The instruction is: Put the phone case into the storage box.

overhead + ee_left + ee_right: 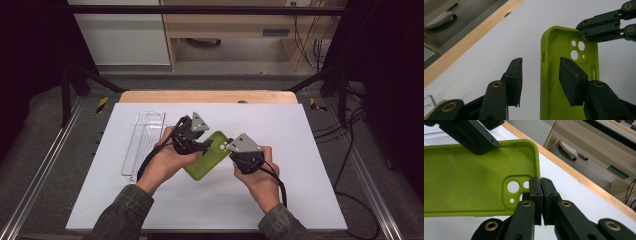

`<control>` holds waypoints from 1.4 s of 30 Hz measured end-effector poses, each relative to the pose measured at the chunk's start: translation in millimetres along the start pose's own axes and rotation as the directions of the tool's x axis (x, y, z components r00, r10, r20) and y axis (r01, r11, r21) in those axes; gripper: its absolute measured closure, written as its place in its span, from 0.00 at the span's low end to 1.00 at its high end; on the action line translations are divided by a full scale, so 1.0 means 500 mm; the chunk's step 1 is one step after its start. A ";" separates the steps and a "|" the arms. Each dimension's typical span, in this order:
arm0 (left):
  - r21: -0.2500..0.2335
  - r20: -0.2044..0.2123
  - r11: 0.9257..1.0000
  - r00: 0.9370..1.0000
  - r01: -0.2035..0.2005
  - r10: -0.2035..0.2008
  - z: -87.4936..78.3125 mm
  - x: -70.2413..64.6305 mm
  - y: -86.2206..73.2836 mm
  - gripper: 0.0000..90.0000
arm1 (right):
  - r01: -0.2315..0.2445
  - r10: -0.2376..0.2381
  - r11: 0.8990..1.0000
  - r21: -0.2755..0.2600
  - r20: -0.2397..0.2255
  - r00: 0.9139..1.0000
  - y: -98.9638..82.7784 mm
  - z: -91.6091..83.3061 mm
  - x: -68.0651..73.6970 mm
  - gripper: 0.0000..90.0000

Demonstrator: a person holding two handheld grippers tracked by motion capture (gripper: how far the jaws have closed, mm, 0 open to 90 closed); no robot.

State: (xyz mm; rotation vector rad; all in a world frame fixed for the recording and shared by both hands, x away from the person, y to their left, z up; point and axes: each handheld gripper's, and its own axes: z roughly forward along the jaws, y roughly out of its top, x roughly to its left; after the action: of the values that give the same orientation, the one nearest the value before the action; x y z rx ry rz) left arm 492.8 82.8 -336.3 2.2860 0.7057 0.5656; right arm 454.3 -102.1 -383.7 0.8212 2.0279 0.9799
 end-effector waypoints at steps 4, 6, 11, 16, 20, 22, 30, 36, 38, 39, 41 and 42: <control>0.011 0.006 1.000 1.000 0.001 -0.001 0.000 -0.001 0.003 0.65 | 0.008 -0.008 1.000 0.000 0.001 1.000 0.002 -0.002 0.002 0.98; 0.015 0.010 1.000 1.000 0.002 -0.002 0.001 -0.002 0.005 0.67 | 0.007 -0.007 1.000 -0.001 0.002 1.000 0.003 -0.002 0.002 0.98; 0.022 0.022 1.000 1.000 0.004 -0.005 0.001 -0.002 0.006 0.72 | 0.013 -0.013 1.000 -0.003 0.001 1.000 0.005 -0.002 0.004 0.98; 0.033 0.027 0.999 1.000 0.010 -0.011 0.003 -0.002 0.007 0.76 | 0.020 -0.020 1.000 -0.009 0.001 1.000 0.008 -0.002 0.007 0.98; 0.041 0.029 0.999 0.999 0.018 -0.019 0.004 -0.001 0.007 0.79 | 0.029 -0.029 1.000 -0.010 0.001 1.000 0.011 -0.003 0.011 0.98; 0.045 0.031 0.999 0.999 0.020 -0.021 0.004 0.000 0.006 0.80 | 0.032 -0.032 0.999 -0.008 0.001 0.999 0.013 -0.004 0.012 0.98; 0.059 0.037 0.998 0.999 0.035 -0.037 0.003 0.005 0.006 0.82 | 0.046 -0.046 0.999 -0.005 0.001 0.999 0.016 -0.002 0.016 0.98; 0.060 0.027 0.997 0.998 0.047 -0.049 -0.003 0.011 0.004 0.82 | 0.045 -0.045 0.999 -0.009 0.001 0.999 0.019 -0.002 0.022 0.98; 0.061 0.024 0.997 0.998 0.050 -0.052 -0.003 0.012 0.003 0.82 | 0.046 -0.046 0.999 -0.011 0.000 0.999 0.020 -0.001 0.024 0.98; 0.062 0.023 0.997 0.998 0.052 -0.053 -0.003 0.013 0.002 0.82 | 0.047 -0.047 0.999 -0.011 0.000 0.999 0.020 -0.001 0.024 0.98; 0.066 0.022 0.997 0.998 0.051 -0.053 -0.003 0.013 0.001 0.82 | 0.046 -0.046 0.999 -0.012 0.000 0.999 0.020 0.000 0.026 0.98; 0.065 0.018 0.997 0.998 0.052 -0.054 -0.003 0.014 0.000 0.83 | 0.048 -0.048 0.999 -0.011 0.000 0.999 0.020 0.000 0.027 0.98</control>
State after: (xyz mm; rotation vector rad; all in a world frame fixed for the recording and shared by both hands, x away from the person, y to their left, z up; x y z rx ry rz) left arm 497.1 87.6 -333.6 2.3219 0.7828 0.5011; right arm 449.7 -86.6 -379.6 0.7632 2.0313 0.9639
